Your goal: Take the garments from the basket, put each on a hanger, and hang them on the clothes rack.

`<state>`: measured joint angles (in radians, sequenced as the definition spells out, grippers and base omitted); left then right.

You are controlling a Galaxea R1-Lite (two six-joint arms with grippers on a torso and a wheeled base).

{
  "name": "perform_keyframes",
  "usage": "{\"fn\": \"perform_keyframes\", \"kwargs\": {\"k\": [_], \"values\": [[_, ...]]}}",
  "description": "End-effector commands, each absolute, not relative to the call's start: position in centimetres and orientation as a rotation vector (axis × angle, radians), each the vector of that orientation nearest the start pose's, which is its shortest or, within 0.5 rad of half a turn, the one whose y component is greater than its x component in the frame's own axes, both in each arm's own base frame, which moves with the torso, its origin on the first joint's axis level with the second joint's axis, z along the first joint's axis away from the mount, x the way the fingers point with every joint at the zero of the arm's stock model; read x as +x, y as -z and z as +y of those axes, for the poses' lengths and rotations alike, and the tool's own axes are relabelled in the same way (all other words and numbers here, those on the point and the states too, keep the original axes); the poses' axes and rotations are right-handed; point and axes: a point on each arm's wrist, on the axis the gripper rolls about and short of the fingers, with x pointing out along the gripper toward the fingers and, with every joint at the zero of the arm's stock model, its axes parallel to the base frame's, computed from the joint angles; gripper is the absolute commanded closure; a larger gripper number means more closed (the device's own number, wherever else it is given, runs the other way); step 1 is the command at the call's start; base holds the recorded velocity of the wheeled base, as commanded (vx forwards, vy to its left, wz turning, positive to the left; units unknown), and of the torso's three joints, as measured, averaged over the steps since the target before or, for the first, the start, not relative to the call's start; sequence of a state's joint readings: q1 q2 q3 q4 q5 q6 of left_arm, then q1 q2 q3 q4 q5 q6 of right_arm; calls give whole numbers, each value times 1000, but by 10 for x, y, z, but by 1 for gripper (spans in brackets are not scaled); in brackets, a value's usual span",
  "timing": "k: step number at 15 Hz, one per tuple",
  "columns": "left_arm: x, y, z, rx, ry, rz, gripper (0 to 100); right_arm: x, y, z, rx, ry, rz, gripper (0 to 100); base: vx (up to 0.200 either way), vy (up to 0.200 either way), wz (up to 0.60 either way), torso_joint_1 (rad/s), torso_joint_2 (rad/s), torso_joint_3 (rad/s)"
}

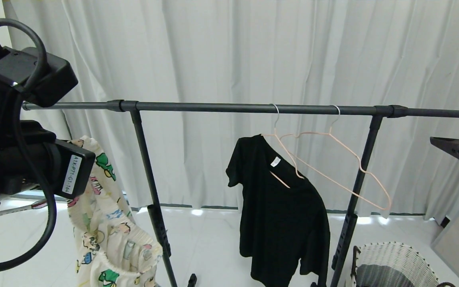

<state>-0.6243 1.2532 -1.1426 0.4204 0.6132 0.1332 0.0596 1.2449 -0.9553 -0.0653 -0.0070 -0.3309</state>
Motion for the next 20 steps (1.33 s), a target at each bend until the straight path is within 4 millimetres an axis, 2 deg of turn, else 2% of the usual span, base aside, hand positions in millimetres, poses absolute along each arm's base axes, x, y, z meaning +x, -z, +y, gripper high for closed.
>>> {"fn": "perform_keyframes", "kwargs": {"k": [1, 4, 6, 9, 14, 17, 20], "values": [[148, -291, -91, 438, 42, 432, 100, 192, -282, 12, -338, -94, 220, 0, 200, 0, 0, 2, 2, -2], [148, -290, -91, 441, 41, 434, 100, 193, -276, 17, -341, -122, 237, 0, 200, 0, 0, 2, 1, 2], [148, -288, -91, 450, 23, 440, 100, 194, -268, 23, -342, -172, 259, 0, 0, 0, 0, 0, 0, 0], [147, -287, -92, 454, 23, 439, 100, 197, -242, 28, -336, -270, 349, 0, 0, 0, 0, 0, 0, 0], [139, -291, -92, 445, 48, 414, 100, 233, -218, 38, -255, -501, 436, 0, 0, 0, 0, 0, 0, 0], [136, -294, -92, 436, 60, 398, 100, 265, -207, 43, -202, -542, 487, 0, 0, 0, 0, 0, 0, 0], [137, -297, -95, 414, 70, 363, 100, 288, -197, 47, -107, -569, 534, 0, 0, 0, 0, 0, 0, 0]]}}
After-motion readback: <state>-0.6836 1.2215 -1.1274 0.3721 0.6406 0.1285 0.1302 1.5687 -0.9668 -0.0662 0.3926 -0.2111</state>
